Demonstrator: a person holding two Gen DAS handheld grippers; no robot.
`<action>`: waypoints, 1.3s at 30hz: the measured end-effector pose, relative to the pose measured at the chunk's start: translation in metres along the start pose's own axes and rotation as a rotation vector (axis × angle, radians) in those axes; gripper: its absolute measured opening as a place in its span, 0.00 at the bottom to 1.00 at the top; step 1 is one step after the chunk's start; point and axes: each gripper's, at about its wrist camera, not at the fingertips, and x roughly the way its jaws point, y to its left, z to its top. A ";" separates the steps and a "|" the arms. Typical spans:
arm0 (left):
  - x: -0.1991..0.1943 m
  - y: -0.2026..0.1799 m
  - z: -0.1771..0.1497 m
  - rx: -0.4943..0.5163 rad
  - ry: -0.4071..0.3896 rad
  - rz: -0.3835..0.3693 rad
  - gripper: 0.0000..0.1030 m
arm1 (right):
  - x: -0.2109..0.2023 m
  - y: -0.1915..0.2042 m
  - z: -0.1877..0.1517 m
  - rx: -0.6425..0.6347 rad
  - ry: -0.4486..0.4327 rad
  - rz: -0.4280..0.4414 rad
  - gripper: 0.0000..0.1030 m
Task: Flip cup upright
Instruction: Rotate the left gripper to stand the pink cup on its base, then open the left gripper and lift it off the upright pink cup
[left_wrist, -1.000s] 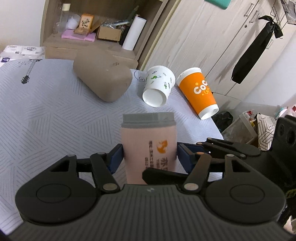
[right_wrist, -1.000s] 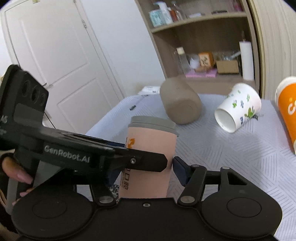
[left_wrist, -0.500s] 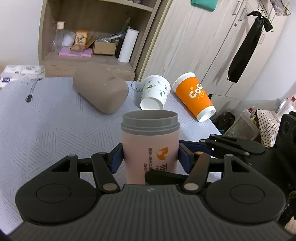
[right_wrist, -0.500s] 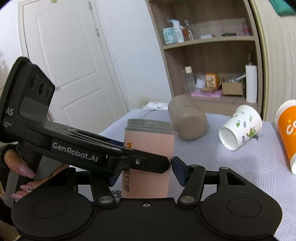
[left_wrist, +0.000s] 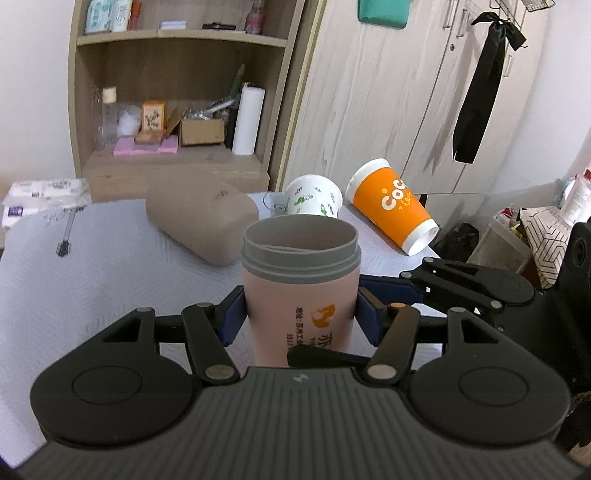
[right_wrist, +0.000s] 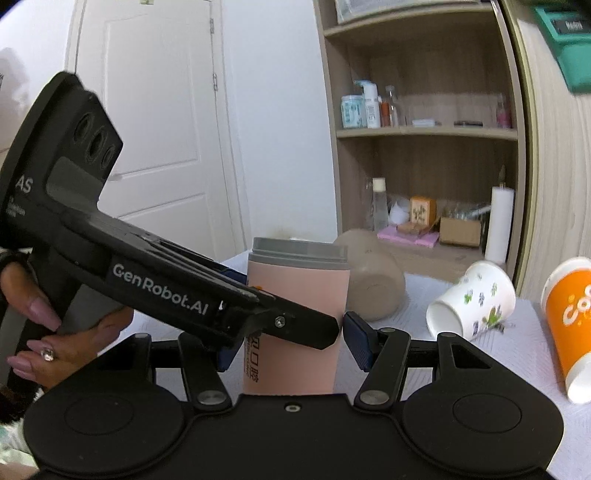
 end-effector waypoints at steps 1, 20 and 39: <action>0.001 0.001 0.001 0.008 -0.006 0.002 0.59 | 0.001 0.001 0.000 -0.014 -0.008 -0.005 0.63; 0.026 -0.004 -0.006 0.110 -0.034 0.011 0.59 | 0.016 0.002 -0.009 -0.075 0.000 -0.128 0.63; 0.010 -0.003 -0.019 -0.043 -0.009 0.039 0.65 | 0.008 0.010 -0.010 0.033 0.004 -0.190 0.71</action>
